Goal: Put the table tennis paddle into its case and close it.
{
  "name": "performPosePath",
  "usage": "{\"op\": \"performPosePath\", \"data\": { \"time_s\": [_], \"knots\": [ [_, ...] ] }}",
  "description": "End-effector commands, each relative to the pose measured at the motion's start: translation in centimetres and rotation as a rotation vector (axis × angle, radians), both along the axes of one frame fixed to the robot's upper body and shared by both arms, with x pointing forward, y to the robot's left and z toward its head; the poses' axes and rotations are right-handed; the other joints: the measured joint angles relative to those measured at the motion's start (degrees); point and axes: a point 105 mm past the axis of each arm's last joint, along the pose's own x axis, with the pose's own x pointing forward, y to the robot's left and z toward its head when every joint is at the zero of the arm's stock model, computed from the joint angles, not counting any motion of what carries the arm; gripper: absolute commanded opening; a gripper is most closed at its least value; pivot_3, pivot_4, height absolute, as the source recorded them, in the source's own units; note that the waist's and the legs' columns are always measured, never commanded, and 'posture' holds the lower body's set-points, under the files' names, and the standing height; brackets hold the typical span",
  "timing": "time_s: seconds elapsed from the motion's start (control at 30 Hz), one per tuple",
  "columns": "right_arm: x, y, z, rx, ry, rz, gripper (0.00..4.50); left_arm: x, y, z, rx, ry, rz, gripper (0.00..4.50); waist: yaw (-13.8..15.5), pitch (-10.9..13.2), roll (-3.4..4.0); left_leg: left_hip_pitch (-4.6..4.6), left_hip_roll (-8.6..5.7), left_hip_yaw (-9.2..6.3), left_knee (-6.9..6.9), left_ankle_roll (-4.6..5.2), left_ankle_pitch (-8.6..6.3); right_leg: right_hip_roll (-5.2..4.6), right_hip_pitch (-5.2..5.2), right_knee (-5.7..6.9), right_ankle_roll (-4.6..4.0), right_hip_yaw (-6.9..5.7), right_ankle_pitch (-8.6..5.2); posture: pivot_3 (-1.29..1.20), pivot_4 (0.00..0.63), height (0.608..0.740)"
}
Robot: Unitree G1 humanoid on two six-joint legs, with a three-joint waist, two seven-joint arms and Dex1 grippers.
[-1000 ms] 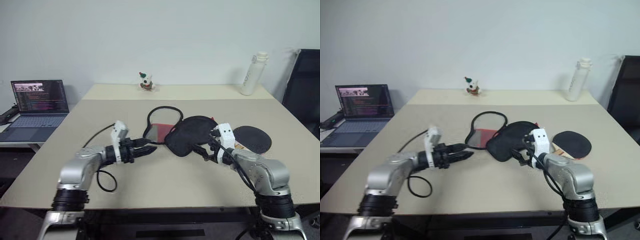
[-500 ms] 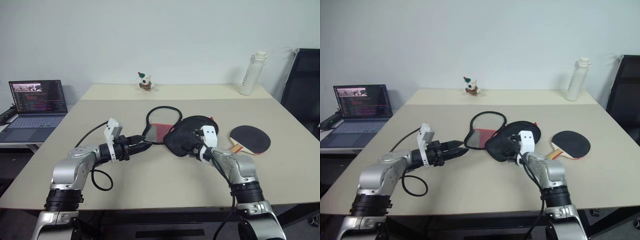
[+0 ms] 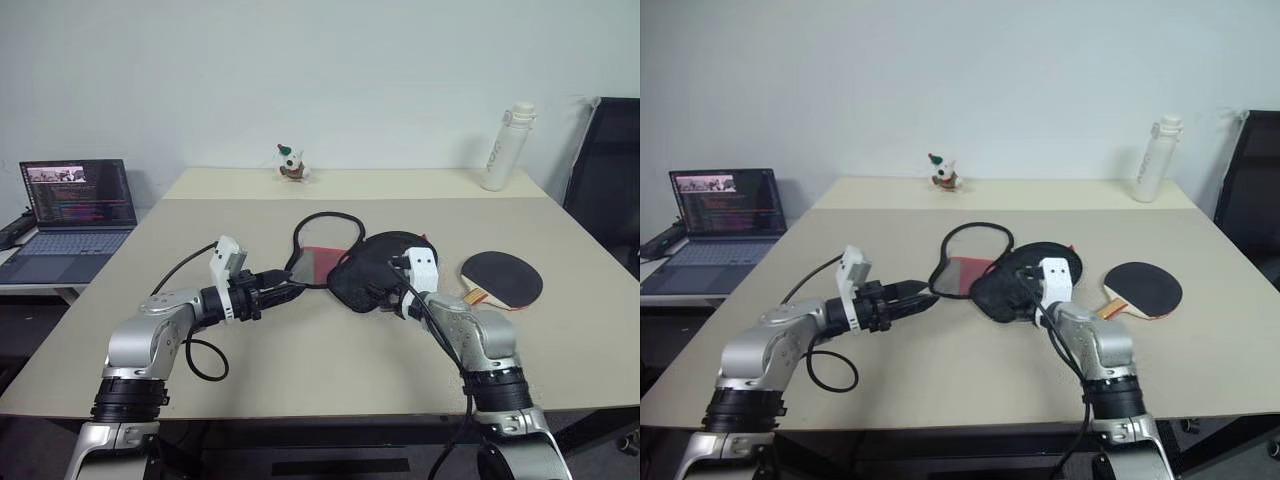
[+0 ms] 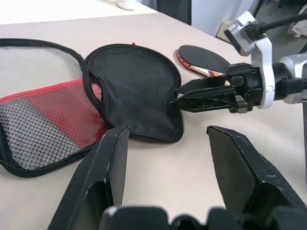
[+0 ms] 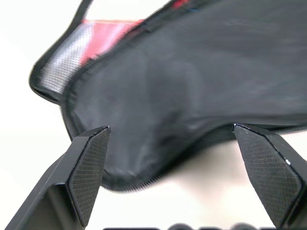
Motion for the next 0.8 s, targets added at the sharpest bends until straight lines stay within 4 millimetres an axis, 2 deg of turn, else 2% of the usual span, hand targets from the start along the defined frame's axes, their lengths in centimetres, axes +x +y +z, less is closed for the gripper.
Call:
{"op": "performPosePath", "data": {
  "time_s": [0.03, 0.17, 0.3, 0.57, 0.8],
  "knots": [
    [-0.4, -0.7, 0.8, 0.001, -0.023, -0.038, 4.50, -0.1, -0.3, 1.8, -0.007, -0.068, -0.015, 2.79, 0.00, 0.00, 0.00, 0.00, 0.01, 0.00, 0.00, 0.00, 0.00, 0.01, 0.00, 0.01, 0.00, 0.00, 0.00, 0.00, 0.150, 0.740],
    [-0.5, -0.5, 0.0, 0.037, 0.015, -0.054, 4.50, 0.0, -0.4, 1.8, -0.004, -0.069, -0.019, 2.79, -0.02, 0.00, 0.00, 0.00, 0.01, 0.00, 0.00, 0.00, 0.00, 0.01, -0.01, 0.00, 0.00, 0.01, 0.00, 0.00, 0.150, 0.740],
    [0.1, 0.6, -0.9, 0.078, 0.046, -0.051, 4.50, 0.1, -0.4, 1.7, 0.003, -0.070, -0.015, 2.79, -0.06, 0.00, 0.00, 0.01, 0.01, 0.00, -0.01, 0.00, 0.00, 0.01, -0.01, 0.00, 0.00, 0.00, 0.00, 0.00, 0.150, 0.740],
    [1.8, 2.9, -1.3, 0.134, 0.063, -0.030, 4.50, 0.3, -0.4, 1.6, 0.010, -0.079, -0.008, 2.79, -0.42, 0.00, 0.00, 0.09, 0.03, 0.05, 0.00, 0.00, 0.00, 0.03, 0.01, 0.04, -0.03, 0.05, 0.03, 0.00, 0.150, 0.740],
    [1.6, 5.0, -0.8, 0.176, 0.059, 0.035, 4.50, 0.1, -0.4, 1.5, 0.014, -0.084, -0.005, 2.79, -1.22, 0.00, 0.00, 0.09, 0.04, 0.06, 0.00, 0.00, 0.00, 0.03, 0.02, 0.05, -0.03, 0.08, 0.03, 0.00, 0.150, 0.740]
  ]
}}
